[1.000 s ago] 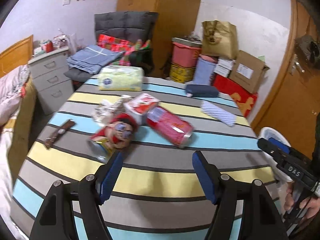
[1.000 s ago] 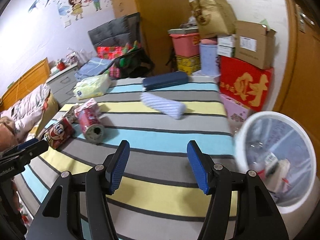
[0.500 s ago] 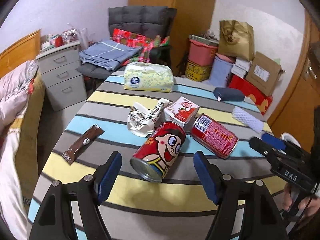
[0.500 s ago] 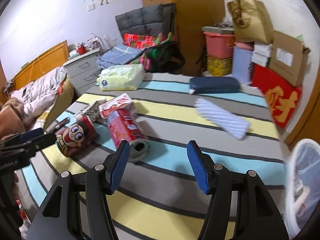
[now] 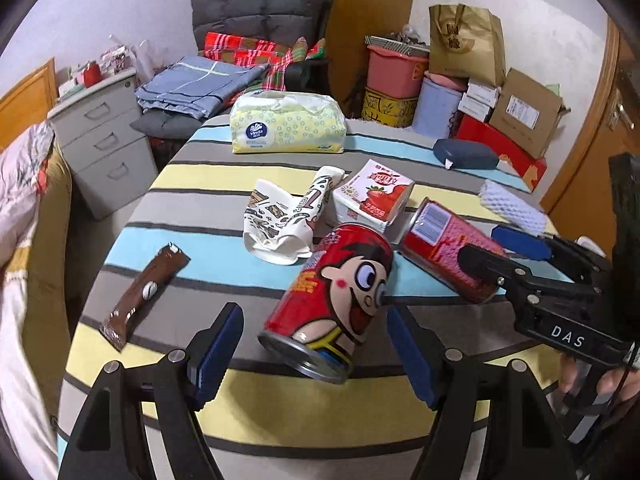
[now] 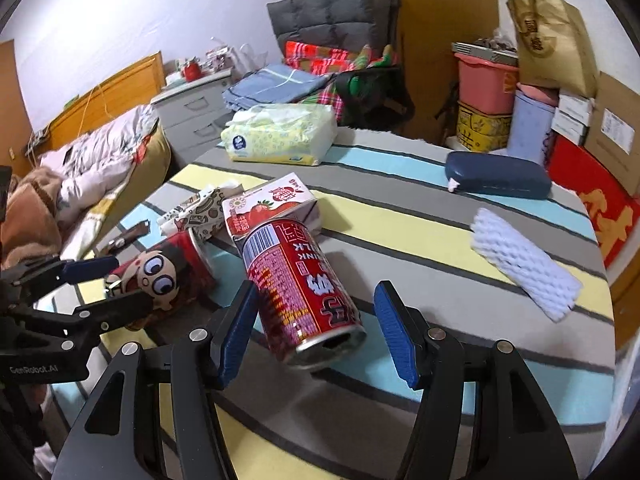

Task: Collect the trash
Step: 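Grasp the red cartoon can with the left gripper while the right grasps the red milk drink can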

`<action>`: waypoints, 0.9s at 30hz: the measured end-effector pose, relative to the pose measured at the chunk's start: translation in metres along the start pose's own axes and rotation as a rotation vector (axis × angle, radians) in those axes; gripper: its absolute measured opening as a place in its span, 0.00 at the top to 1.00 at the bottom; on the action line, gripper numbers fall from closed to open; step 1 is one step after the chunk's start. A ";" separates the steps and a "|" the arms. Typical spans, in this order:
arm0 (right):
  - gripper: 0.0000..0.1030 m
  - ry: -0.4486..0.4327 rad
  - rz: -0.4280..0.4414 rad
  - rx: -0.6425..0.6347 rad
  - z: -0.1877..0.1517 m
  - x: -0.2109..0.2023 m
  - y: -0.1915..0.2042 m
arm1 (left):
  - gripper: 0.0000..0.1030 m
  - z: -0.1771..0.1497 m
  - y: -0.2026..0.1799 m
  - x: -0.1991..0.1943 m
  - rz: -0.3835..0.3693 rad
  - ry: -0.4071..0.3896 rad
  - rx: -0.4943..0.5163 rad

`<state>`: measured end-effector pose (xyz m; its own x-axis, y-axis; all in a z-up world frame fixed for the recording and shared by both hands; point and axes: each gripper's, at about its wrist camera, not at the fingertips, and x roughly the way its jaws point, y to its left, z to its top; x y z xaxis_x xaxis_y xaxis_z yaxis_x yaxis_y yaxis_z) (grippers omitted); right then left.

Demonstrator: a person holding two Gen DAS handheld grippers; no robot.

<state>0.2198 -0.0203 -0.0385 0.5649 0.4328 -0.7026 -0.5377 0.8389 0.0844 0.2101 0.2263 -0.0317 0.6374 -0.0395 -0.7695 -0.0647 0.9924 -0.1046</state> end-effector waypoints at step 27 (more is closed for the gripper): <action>0.43 0.064 -0.048 -0.008 -0.002 0.012 -0.001 | 0.42 0.000 -0.009 0.021 -0.051 0.046 -0.042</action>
<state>0.2259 -0.0167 -0.0487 0.5492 0.3702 -0.7492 -0.5160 0.8554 0.0444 0.2237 0.2162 -0.0470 0.6052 -0.0963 -0.7902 -0.0659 0.9832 -0.1702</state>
